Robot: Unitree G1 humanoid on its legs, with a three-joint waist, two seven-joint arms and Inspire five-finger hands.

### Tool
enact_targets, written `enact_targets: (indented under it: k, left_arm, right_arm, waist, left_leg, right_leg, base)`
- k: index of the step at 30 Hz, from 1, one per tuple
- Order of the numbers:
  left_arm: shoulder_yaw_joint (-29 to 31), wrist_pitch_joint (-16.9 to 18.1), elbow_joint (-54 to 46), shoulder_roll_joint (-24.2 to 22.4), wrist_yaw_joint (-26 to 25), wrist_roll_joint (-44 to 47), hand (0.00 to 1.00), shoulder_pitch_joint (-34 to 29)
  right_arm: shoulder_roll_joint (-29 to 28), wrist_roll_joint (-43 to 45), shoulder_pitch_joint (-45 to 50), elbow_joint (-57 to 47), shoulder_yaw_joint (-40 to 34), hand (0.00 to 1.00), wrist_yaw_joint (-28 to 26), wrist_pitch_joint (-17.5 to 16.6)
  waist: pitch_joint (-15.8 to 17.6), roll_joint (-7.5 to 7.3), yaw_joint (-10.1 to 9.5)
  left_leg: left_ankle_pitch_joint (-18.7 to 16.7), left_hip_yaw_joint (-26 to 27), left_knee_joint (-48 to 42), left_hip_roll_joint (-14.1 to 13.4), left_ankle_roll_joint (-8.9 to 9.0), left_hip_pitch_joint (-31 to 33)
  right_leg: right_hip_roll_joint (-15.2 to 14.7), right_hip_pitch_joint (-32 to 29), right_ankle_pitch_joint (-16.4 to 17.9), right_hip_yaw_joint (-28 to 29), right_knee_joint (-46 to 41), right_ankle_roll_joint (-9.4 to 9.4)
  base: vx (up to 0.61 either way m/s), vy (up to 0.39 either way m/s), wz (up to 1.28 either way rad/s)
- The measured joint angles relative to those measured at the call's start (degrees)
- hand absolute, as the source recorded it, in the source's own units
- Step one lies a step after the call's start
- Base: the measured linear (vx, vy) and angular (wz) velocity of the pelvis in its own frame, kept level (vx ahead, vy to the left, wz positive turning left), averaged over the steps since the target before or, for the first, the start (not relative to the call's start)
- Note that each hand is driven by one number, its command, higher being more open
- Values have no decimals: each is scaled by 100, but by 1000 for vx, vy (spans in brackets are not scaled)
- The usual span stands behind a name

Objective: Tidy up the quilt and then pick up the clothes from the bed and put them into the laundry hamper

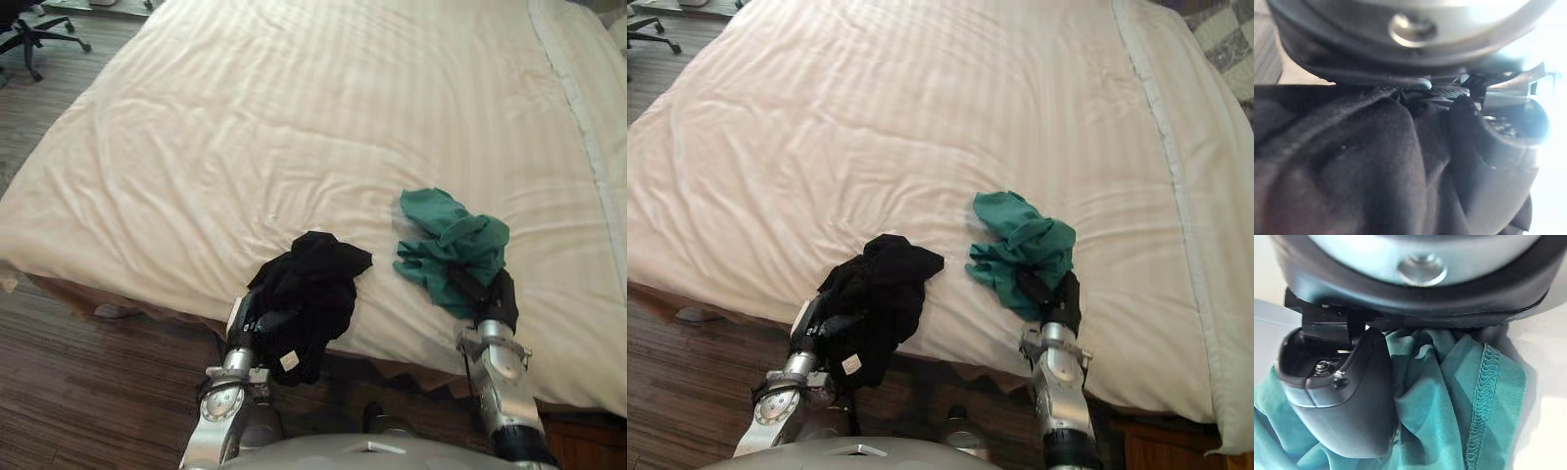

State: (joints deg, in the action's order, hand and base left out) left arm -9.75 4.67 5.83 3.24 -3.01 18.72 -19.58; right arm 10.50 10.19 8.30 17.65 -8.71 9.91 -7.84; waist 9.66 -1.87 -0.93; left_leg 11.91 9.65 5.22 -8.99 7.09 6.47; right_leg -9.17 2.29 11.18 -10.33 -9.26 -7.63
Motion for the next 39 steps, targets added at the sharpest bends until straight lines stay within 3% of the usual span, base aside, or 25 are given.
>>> enact_targets:
  k: [5,7,9,10,11,12,14,15,16,17,19,21,22,23,24,27,29,31,32,33,34,36,37,38,39]
  left_arm:
    - [159,-7,201,-57,-14,359,0,-153]
    - [482,6,179,-151,-148,189,0,-271]
    - [864,4,228,-351,-302,84,0,-369]
    - [1073,3,244,-493,-436,86,0,-518]
    - [1158,2,272,-502,-483,86,0,-569]
    - [1272,1,283,-602,-534,93,0,-683]
    - [1316,-3,227,-791,-597,122,0,-1016]
    - [1310,-8,185,-825,-620,149,0,-1127]
    - [1384,-29,179,-906,-633,178,0,-1157]
    - [1416,-45,165,-993,-633,202,0,-1193]
    - [1453,-93,119,-974,-673,354,0,-1169]
    - [1505,-82,39,-1011,-687,360,0,-1196]
    - [1417,-82,45,-1017,-716,359,0,-1268]
    - [1227,-59,73,-911,-710,361,0,-1097]
    - [1205,-36,123,-858,-691,362,0,-868]
    - [1464,-13,374,-843,-736,356,0,-747]
    - [1442,-13,522,-760,-735,339,0,-726]
    - [1248,7,551,-671,-684,310,0,-687]
    - [1258,5,637,-614,-671,308,0,-556]
    - [1274,-2,761,-590,-671,291,0,-466]
    - [1314,-15,849,-566,-676,226,0,-347]
    - [1380,-26,849,-654,-681,67,0,-463]
    - [1402,-49,987,-591,-694,66,0,-407]
    - [1219,-129,1103,-545,-687,62,0,-319]
    - [1173,-120,1092,-546,-679,61,0,-314]
  right_arm:
    - [-114,-96,704,-138,130,0,42,-45]
    - [-166,-101,1000,-277,131,0,50,-39]
    - [-164,-98,1089,-341,131,0,60,-49]
    - [-186,-97,1185,-400,132,0,87,-65]
    - [-205,-96,1234,-450,131,0,100,-82]
    - [-189,-96,1399,-593,132,0,169,-121]
    - [-144,-107,1717,-826,132,0,313,-167]
    - [-139,-155,1868,-890,131,0,433,-176]
    - [-105,-304,2024,-963,88,0,524,-169]
    - [-75,-320,2097,-1003,57,0,549,-162]
    - [-132,-348,2308,-1004,10,0,771,-35]
    - [-111,-568,2329,-1034,-21,0,877,71]
    - [-27,-739,2470,-1106,-127,0,981,108]
    - [-55,-777,2491,-958,-337,0,1100,139]
    - [-74,-791,2411,-807,-587,0,1139,171]
    - [-113,-799,2370,-717,-640,0,1154,323]
    - [-180,-802,2381,-576,-667,0,1174,457]
    - [-176,-800,2391,-317,-808,0,1178,477]
    - [-214,-790,2400,-236,-881,0,1180,503]
    - [-235,-761,2371,-181,-959,0,1181,499]
    - [-262,-748,2368,-177,-971,0,1184,517]
    - [-202,-761,2423,-266,-984,0,1183,507]
    - [-270,-743,2285,-101,-988,0,1184,533]
    - [-259,-751,2283,-37,-969,0,1179,582]
    - [-259,-751,2311,-37,-959,0,1179,583]
  waist:
    - [19,-175,18]
    - [15,-226,12]
    - [33,-169,-56]
    - [34,-129,-58]
    - [29,-251,-85]
    - [68,-133,-155]
    - [27,67,-213]
    - [57,148,-204]
    - [52,131,-156]
    - [83,210,-152]
    - [93,1,-17]
    - [113,38,-84]
    - [74,316,-50]
    - [82,309,21]
    - [73,220,67]
    - [114,116,155]
    - [122,126,117]
    - [129,164,100]
    - [91,-147,137]
    - [88,-256,178]
    - [143,-323,67]
    - [193,-25,-30]
    - [250,-70,-41]
    - [231,27,219]
    - [233,55,279]
  left_leg:
    - [37,-894,-1,171,18,168]
    - [33,-1320,18,173,25,355]
    - [-39,-1404,14,134,55,474]
    - [-460,-1395,-8,133,-28,528]
    - [-609,-1300,-46,150,-182,549]
    - [-502,-1146,-682,280,-365,764]
    - [89,-1293,-872,289,-40,857]
    - [382,-1286,-765,356,-288,994]
    - [509,-871,-588,455,-946,1114]
    - [-144,-330,-631,446,-1562,1121]
    - [-1315,1834,-1352,-44,-1801,1294]
    - [-1343,2516,-2130,-388,-1831,1290]
    - [-450,2392,-2039,-301,-1592,1116]
    - [244,1838,-1160,253,-1238,1057]
    - [36,1348,-1047,443,-1180,1105]
    - [-1258,1698,-2324,184,-1136,1133]
    - [-949,1277,-2103,383,-1242,1075]
    - [-860,484,-1253,839,-1040,1041]
    - [-1263,863,-754,1142,-834,917]
    - [-1452,947,-1146,1180,-1112,1024]
    - [-1730,932,-2670,1036,-1470,1351]
    - [-2468,644,-2977,529,-974,867]
    - [-2362,480,-2900,661,-1001,812]
    - [-1766,69,-1993,764,-1101,449]
    - [-1680,-54,-1880,786,-1096,427]
  right_leg:
    - [-25,-51,559,-193,-956,200]
    - [356,-224,992,960,-1218,584]
    - [494,-217,1197,1040,-1171,434]
    - [491,-188,1094,818,-1114,472]
    - [396,-151,1041,705,-1031,510]
    - [386,-121,1011,540,-987,523]
    - [583,-83,1015,238,-991,545]
    - [585,-94,1015,-147,-989,550]
    - [510,-45,965,-624,-876,639]
    - [545,47,940,-839,-766,672]
    - [409,325,703,-1607,-432,709]
    - [381,361,736,-1901,-509,749]
    - [573,388,743,-2166,-605,743]
    - [456,378,851,-2467,-521,748]
    - [264,364,803,-2952,-484,692]
    - [232,468,692,-3404,-602,622]
    - [281,536,567,-3501,-711,580]
    - [256,420,436,-3563,-879,689]
    - [-32,415,717,-3918,-456,939]
    - [-175,358,676,-4112,-489,717]
    - [-453,221,721,-4280,-818,750]
    - [-75,282,663,-3954,-990,715]
    - [-130,81,647,-3400,-1342,924]
    - [148,-437,476,-1642,-1657,1344]
    - [248,-449,484,-1407,-1578,1305]
  base:
    - [-52,-60,88]
    - [-137,-128,101]
    - [-136,-185,69]
    - [-140,-235,74]
    - [-64,-160,77]
    - [19,-124,62]
    - [-13,-135,89]
    - [-96,-87,154]
    - [-105,-73,154]
    - [-52,-98,179]
    - [-24,-115,171]
    - [-1,-44,87]
    - [-20,-15,142]
    - [-89,21,199]
    - [-100,49,177]
    - [-47,-20,91]
    - [-106,33,87]
    - [-170,71,135]
    - [-180,107,137]
    - [-178,105,114]
    - [-54,35,48]
    - [-18,40,0]
    - [-74,85,62]
    - [-100,55,87]
    - [-114,1,151]
